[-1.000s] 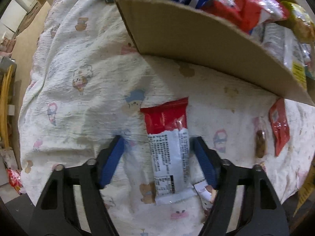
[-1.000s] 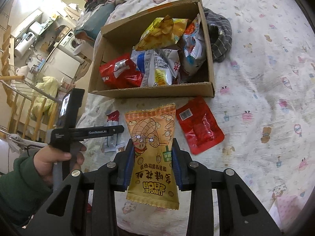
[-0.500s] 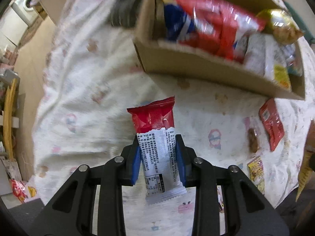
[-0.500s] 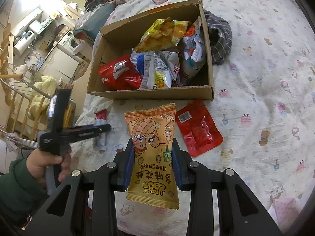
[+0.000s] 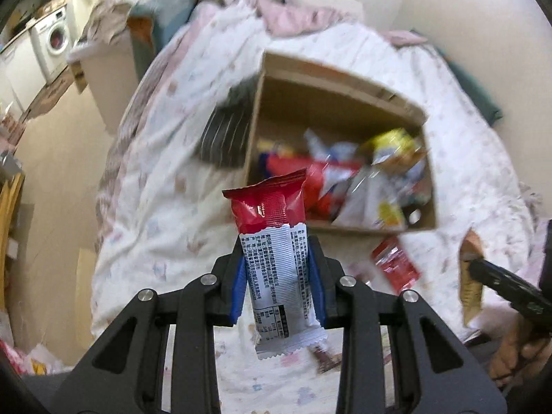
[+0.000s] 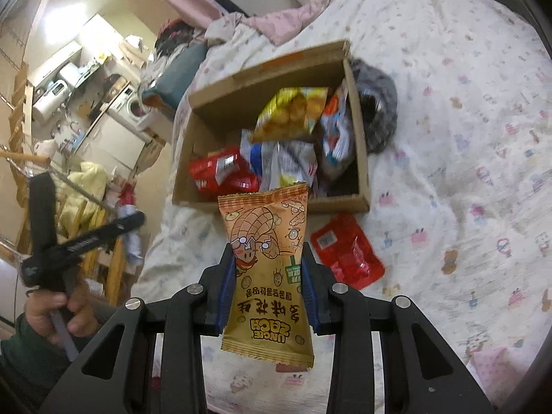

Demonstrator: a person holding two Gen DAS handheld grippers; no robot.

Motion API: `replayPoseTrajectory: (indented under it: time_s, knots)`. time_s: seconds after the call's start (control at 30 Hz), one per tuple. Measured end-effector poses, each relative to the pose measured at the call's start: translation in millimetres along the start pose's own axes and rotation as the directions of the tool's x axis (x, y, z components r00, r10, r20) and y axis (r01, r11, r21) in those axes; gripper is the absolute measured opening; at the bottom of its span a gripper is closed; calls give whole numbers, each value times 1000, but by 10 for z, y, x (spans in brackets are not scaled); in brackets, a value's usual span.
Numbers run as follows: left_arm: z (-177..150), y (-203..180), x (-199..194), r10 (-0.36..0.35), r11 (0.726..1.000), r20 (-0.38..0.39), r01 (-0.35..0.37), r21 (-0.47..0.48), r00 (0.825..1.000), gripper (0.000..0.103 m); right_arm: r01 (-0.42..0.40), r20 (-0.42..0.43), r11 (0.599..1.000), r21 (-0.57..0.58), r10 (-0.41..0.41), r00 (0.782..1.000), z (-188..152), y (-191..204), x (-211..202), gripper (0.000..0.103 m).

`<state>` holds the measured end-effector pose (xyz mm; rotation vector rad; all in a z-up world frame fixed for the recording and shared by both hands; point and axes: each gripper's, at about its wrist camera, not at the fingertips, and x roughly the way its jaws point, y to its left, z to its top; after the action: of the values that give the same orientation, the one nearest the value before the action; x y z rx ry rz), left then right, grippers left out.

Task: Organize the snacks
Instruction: 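Carry the white-red bar over the box with the left gripper while the right gripper carries the peanut bag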

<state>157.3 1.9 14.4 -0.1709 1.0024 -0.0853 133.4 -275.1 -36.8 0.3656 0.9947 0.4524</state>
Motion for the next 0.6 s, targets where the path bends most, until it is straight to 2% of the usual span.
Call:
replayPoseTrajectory:
  time_s: [0.13,0.27,0.4,0.53,0.6]
  knots:
    - [193,-126,-61,-14,998,30,12,62,999,28,-5,38,1000,4,5,999,217,58,-33,36]
    - [380,-203,11,-20,997,29,17,73,999,28,5,33,1000,17,-5,999,457,75,98,36]
    - [549,-270,196,-8,996,25,6,94,1000,28,23,28,1000,0,-23,999,695,159,285,36]
    - [698,-307,373,-1,995,17,0,100,1000,28,3,19,1000,10,-3,1000,910,211,499,36]
    - [777,-330,424,5,994,37,-9,108,999,28,-11,13,1000,21,11,1000,997,224,598,36]
